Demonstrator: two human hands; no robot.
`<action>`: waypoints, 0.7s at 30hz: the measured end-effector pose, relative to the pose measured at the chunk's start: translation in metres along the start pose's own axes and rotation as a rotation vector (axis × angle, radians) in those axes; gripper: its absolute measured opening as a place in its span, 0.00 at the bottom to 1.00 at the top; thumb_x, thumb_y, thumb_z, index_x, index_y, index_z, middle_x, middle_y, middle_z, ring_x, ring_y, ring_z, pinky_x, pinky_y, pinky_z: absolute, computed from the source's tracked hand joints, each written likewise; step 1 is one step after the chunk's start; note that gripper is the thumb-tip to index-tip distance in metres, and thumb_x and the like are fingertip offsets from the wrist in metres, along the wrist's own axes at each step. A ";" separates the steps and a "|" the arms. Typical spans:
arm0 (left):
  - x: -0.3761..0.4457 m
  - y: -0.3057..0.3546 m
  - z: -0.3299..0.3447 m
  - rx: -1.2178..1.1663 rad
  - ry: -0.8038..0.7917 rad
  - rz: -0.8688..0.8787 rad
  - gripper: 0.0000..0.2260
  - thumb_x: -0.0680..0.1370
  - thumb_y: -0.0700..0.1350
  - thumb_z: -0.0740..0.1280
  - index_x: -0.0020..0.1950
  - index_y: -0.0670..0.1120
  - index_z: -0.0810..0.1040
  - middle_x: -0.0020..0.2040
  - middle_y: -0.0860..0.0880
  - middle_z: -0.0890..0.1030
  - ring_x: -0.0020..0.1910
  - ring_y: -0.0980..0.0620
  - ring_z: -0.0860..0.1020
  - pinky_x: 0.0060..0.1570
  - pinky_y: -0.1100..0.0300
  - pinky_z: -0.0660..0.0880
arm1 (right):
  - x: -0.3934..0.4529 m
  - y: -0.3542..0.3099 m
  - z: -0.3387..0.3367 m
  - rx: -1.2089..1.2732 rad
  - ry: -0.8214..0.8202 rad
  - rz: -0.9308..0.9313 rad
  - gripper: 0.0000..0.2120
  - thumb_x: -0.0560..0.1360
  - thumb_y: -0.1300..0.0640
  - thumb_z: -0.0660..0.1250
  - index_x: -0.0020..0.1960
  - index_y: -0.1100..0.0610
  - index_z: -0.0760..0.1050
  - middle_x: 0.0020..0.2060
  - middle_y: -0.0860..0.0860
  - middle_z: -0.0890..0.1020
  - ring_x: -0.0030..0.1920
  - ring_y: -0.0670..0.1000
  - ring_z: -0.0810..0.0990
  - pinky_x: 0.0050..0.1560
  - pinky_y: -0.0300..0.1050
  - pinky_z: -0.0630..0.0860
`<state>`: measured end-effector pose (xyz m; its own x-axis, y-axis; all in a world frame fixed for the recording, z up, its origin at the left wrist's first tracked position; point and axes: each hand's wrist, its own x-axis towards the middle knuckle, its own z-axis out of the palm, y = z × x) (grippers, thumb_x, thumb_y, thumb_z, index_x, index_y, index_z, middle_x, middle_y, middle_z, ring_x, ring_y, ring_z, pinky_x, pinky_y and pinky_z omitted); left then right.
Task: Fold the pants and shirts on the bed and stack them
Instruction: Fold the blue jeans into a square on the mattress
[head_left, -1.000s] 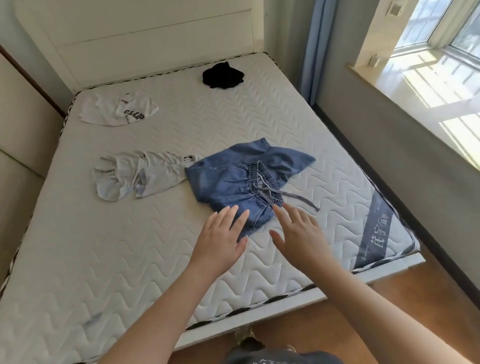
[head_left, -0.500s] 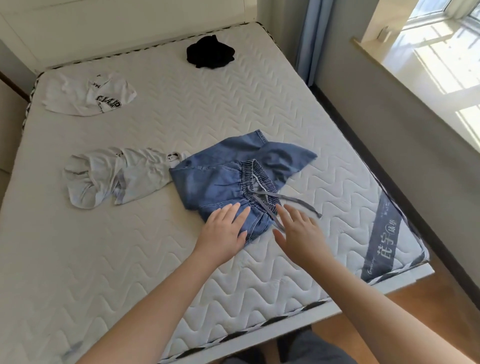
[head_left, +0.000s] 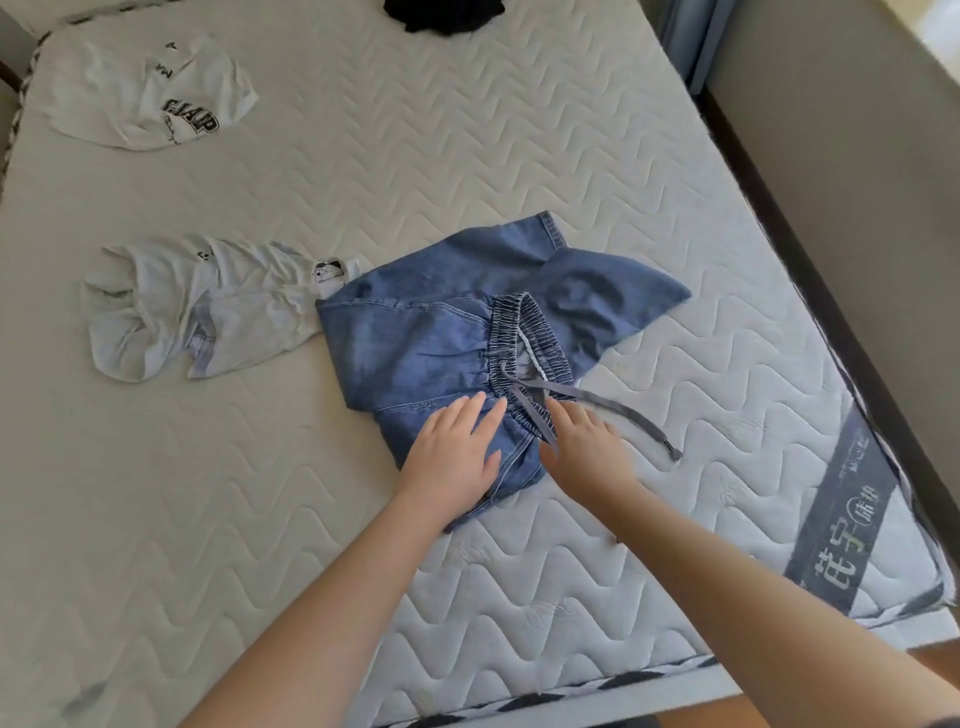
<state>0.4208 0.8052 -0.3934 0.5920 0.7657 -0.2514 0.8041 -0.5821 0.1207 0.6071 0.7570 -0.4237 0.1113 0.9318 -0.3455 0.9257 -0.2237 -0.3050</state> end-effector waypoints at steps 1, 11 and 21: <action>0.007 -0.003 0.008 0.002 -0.012 -0.003 0.28 0.82 0.54 0.56 0.81 0.51 0.51 0.79 0.46 0.58 0.77 0.47 0.57 0.75 0.51 0.54 | 0.010 0.003 0.008 0.007 -0.011 0.006 0.30 0.79 0.48 0.60 0.78 0.53 0.56 0.73 0.50 0.67 0.71 0.55 0.67 0.68 0.51 0.65; 0.064 -0.043 0.096 -0.007 -0.211 -0.054 0.30 0.82 0.55 0.56 0.81 0.50 0.49 0.80 0.46 0.54 0.78 0.46 0.53 0.75 0.50 0.52 | 0.117 0.022 0.084 -0.013 -0.060 0.041 0.35 0.78 0.48 0.63 0.79 0.55 0.51 0.77 0.52 0.60 0.75 0.55 0.60 0.73 0.52 0.58; 0.092 -0.052 0.136 -0.664 -0.178 -0.284 0.19 0.83 0.49 0.58 0.73 0.47 0.69 0.69 0.48 0.73 0.66 0.49 0.72 0.67 0.54 0.67 | 0.156 0.032 0.118 -0.245 0.083 0.063 0.12 0.75 0.55 0.60 0.55 0.57 0.75 0.53 0.55 0.78 0.57 0.59 0.71 0.62 0.54 0.61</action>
<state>0.4260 0.8686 -0.5536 0.3842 0.7733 -0.5044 0.8216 -0.0372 0.5688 0.6115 0.8611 -0.5922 0.1910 0.9408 -0.2802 0.9749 -0.2152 -0.0579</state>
